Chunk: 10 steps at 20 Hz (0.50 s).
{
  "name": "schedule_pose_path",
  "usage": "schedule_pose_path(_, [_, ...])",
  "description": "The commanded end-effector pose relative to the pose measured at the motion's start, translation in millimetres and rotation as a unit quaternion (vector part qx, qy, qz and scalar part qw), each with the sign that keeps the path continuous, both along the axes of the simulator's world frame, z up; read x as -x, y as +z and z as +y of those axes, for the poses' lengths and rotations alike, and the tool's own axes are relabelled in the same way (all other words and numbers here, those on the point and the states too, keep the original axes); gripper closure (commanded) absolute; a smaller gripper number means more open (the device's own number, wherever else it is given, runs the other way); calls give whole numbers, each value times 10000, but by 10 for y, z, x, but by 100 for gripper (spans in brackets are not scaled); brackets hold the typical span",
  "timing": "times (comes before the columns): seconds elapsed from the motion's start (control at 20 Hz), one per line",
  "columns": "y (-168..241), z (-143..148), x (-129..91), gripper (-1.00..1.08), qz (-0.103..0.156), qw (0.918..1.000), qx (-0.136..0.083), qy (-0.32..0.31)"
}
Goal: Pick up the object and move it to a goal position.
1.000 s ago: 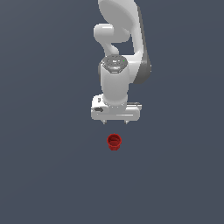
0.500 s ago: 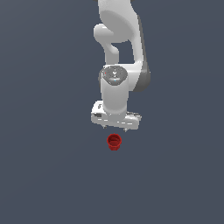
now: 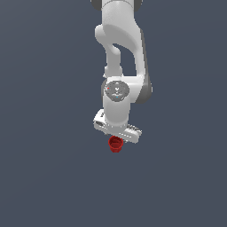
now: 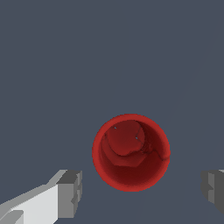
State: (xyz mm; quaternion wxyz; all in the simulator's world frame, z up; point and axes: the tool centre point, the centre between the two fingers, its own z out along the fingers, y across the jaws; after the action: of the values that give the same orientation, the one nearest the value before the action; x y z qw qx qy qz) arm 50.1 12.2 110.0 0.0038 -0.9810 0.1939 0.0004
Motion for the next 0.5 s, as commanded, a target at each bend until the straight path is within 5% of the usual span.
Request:
schedule_pose_path(0.0, [-54,-4,-35,-92,1,9999,16,-172])
schedule_pose_path(0.45, [-123,-6,-69,-92,7,9993,35,-363])
